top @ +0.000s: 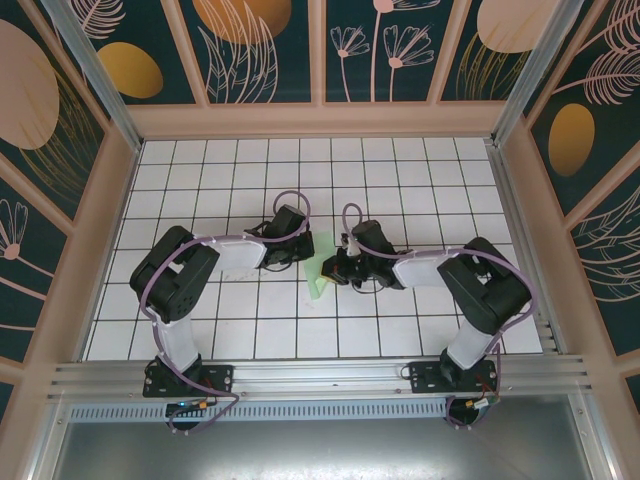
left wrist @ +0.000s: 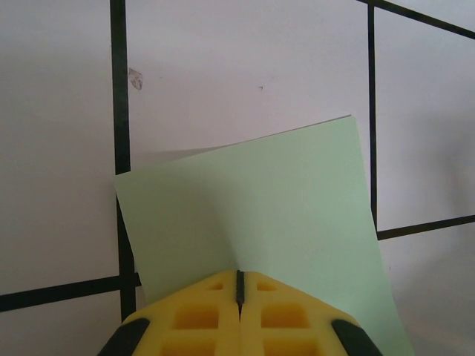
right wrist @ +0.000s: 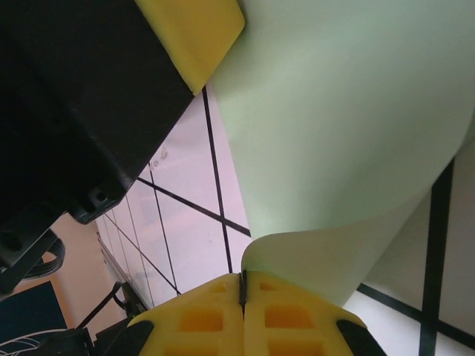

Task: Fold a paper plane with a square sheet of paper (pick it up from the middle)
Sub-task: Third fold the triangle at the center of the table.

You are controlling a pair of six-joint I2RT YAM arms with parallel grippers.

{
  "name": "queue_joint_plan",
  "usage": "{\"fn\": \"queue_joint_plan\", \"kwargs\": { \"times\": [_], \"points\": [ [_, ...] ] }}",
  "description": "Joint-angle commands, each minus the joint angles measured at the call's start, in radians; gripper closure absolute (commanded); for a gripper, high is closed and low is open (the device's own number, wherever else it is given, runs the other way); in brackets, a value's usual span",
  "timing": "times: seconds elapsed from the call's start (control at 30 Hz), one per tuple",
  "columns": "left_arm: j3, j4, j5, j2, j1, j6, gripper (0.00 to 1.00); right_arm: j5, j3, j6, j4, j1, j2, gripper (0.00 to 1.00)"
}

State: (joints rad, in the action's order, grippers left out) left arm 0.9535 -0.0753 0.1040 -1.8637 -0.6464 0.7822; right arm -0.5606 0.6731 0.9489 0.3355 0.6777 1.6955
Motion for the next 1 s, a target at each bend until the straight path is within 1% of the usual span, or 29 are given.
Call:
{"fn": "queue_joint_plan", "kwargs": {
  "times": [0.0,0.2,0.43,0.97],
  "points": [
    [-0.025,0.037,0.027,-0.031,-0.002,-0.009,1.00,0.025,0.027,-0.002,0.053,0.008,0.032,1.00],
    [-0.032,0.031,0.032,-0.032,-0.001,-0.006,1.00,0.039,0.031,0.020,0.089,0.008,0.068,1.00],
    [-0.038,0.028,0.034,-0.035,-0.002,-0.004,1.00,0.024,0.030,0.041,0.146,0.006,0.102,1.00],
    [-0.045,0.022,0.043,-0.037,-0.001,0.004,1.00,0.031,0.054,0.017,0.131,0.002,0.124,1.00]
  ]
}}
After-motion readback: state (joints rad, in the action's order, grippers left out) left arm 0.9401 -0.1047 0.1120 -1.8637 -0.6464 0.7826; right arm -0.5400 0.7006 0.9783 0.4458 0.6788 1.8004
